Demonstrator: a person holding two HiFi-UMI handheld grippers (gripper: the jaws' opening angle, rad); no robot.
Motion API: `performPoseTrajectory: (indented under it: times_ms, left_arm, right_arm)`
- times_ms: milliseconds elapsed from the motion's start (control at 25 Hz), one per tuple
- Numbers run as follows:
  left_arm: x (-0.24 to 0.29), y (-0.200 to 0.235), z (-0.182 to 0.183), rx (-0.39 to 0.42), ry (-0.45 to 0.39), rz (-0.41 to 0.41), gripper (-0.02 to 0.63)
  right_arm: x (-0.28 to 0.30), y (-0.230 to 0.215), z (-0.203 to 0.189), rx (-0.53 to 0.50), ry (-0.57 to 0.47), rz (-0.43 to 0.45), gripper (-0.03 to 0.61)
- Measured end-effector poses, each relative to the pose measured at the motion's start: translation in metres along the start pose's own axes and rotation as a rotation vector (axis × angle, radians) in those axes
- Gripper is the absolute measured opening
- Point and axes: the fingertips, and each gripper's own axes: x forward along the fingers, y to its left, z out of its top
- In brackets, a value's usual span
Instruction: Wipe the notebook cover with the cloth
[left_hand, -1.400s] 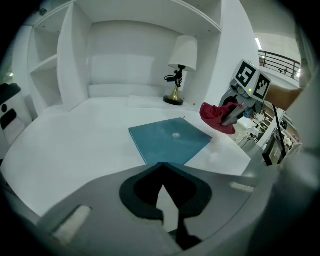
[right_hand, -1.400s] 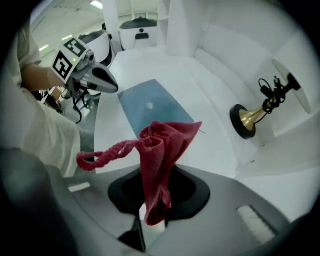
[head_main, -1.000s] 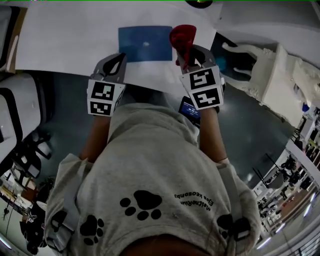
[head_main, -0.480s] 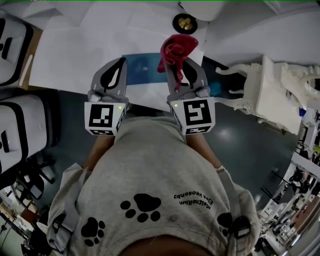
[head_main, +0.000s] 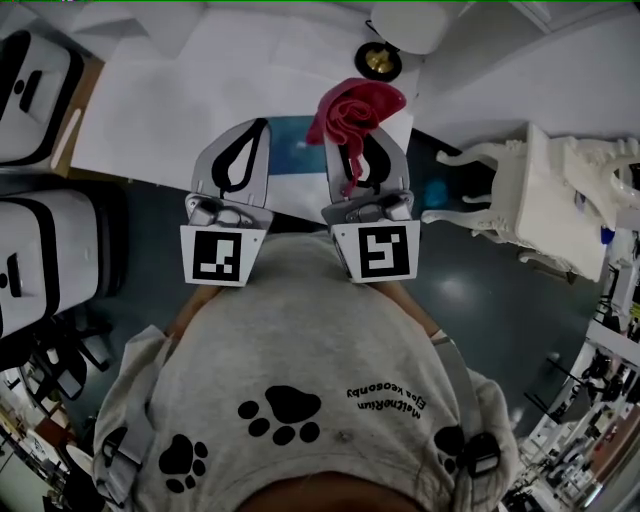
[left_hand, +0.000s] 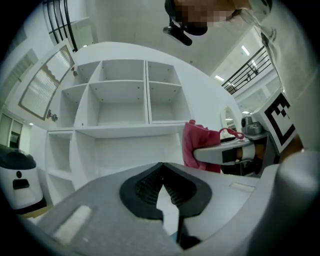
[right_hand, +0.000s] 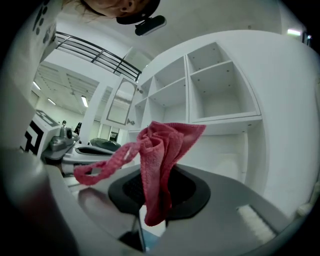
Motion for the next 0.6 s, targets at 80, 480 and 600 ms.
performPoseTrajectory:
  times_ms: [80,480,600]
  left_arm:
    - [-0.003,0.001,-0.002,0.002,0.001,0.003,0.006]
    - [0.001,-0.002,-0.009,-0.014,0.01,-0.007,0.005]
    - [0.003,-0.003,-0.009,-0.01,0.012,-0.001,0.006]
  right_arm:
    - [-0.002,0.005,-0.004,-0.001,0.002,0.009,0.067]
    - [-0.004,0.005,-0.014,-0.01,0.035,0.019,0.067]
    - [-0.003,0.003,-0.015,-0.014,0.037,0.028,0.067]
